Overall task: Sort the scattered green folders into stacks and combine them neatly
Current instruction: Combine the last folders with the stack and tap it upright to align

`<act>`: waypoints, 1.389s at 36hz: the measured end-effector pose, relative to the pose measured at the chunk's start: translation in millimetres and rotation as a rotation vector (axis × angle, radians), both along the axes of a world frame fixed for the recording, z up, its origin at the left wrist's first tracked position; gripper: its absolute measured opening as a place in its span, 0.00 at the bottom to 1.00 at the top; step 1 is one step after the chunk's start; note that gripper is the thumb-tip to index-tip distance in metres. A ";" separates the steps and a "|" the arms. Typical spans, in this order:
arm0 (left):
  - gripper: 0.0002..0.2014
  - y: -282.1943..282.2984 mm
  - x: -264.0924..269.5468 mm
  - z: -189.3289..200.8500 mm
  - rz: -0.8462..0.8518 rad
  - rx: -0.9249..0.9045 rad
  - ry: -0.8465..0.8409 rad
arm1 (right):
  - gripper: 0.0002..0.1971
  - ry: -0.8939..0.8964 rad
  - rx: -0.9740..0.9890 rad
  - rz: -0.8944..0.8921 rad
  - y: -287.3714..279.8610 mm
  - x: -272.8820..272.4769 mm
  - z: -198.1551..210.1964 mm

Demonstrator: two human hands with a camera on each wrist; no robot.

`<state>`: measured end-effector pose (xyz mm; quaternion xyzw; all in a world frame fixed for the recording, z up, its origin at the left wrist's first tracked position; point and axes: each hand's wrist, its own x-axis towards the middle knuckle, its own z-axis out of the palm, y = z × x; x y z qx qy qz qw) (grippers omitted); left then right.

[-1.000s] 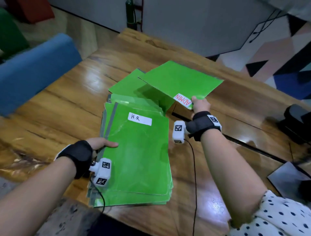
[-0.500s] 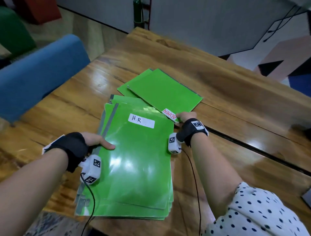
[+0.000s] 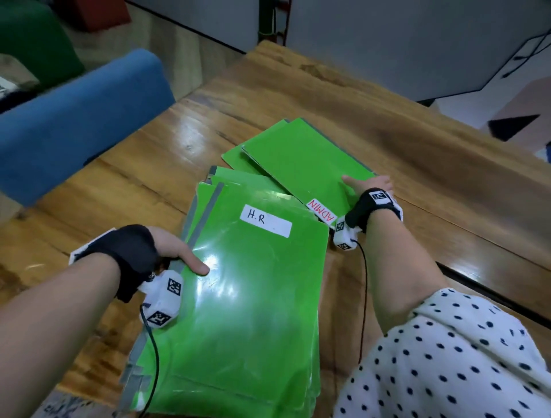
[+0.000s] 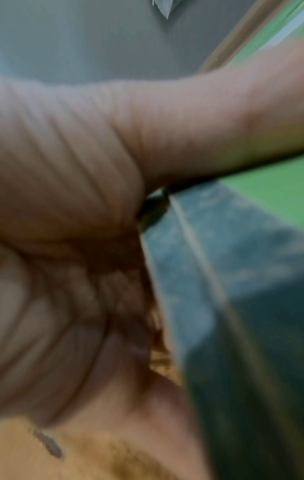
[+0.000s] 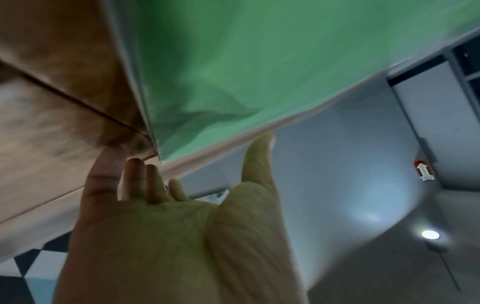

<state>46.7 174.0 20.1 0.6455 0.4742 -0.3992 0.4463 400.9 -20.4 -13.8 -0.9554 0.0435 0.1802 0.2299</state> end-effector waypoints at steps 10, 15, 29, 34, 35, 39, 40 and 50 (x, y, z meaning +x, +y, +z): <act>0.62 7.1 8.0 -1.0 -0.023 -0.031 0.092 | 0.69 -0.035 -0.264 0.309 9.3 30.6 -16.1; 0.56 3.4 10.2 4.2 -0.018 -0.028 0.103 | 0.70 -0.066 -0.380 0.389 13.3 37.6 -13.9; 0.49 -6.2 7.8 7.7 0.024 0.011 0.071 | 0.40 0.121 -0.017 0.252 0.1 36.1 6.0; 0.57 -13.8 6.9 9.9 0.090 0.028 0.039 | 0.41 0.182 0.216 0.192 -19.3 31.7 34.3; 0.57 -15.2 7.0 10.5 0.104 0.047 0.023 | 0.34 0.179 0.286 0.174 -24.7 29.6 36.4; 0.48 -25.1 9.7 15.5 0.130 0.095 -0.013 | 0.17 0.172 0.500 0.051 -52.7 4.9 39.0; 0.45 -29.8 11.2 18.5 0.133 0.115 -0.010 | 0.16 0.147 0.492 0.031 -59.0 -2.5 39.0; 0.38 -82.4 26.7 38.5 0.019 0.249 -0.049 | 0.13 -0.294 0.756 -0.215 -127.9 -34.3 99.9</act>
